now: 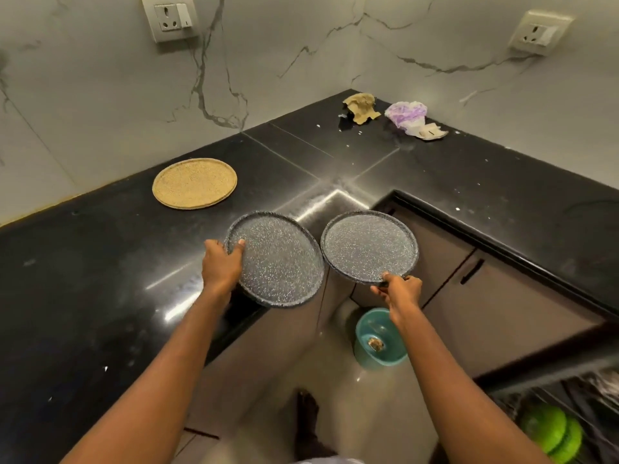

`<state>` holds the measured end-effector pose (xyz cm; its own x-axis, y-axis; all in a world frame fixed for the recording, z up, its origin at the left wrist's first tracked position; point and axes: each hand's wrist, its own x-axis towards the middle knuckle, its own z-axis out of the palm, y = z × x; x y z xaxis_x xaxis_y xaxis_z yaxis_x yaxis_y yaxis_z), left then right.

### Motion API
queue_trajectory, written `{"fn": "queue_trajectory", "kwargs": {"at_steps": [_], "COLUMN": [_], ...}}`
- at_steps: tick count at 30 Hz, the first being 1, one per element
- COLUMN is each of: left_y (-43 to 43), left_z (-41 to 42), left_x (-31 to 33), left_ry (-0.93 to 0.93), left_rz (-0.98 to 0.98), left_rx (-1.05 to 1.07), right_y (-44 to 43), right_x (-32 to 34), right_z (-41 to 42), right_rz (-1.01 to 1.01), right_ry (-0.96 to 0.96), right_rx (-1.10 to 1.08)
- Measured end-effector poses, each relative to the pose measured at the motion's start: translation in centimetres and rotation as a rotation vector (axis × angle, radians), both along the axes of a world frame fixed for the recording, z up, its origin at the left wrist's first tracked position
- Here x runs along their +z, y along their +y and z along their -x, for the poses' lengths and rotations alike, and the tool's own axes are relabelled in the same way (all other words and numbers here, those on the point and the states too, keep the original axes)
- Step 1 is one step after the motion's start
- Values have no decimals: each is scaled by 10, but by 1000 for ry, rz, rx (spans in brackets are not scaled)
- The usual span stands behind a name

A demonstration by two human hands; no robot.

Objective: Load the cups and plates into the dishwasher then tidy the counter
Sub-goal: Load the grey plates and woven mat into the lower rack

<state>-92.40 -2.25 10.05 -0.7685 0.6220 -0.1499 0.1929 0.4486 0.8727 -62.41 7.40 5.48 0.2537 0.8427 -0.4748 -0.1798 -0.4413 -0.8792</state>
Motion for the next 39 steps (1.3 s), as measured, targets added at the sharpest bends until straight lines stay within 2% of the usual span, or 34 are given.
{"fn": "queue_trajectory", "kwargs": {"at_steps": [5,12,19,23,26,34,39], "left_y": [-34,-68,-94,-106,-121,-164,-185], "left_z": [-51,-115,-184,-229,-264,-390,-468], "left_x": [11,0,-24,-42,-57,-93,-105], "left_ry": [136,229,236,236,232,199,175], "left_rz": [-104,-99,13,57,104,222,245], "left_rx": [-141,-302,-446,-531,-622,-770,-804], "right_y": [-64,-136,-203,-238,-267,-349,-381], "right_x": [3,-12,-14,-24,-34,-67,-86], "right_z": [-39,-97,-151,-187,-216,-339,-421], "right_rz": [-29,-32,21,29,59,102,50], "right_ry": [-116,-454,-833,-992,-1100,-1193,-1098], "right_rx": [-76,-73,-3,88,80,236,312]}}
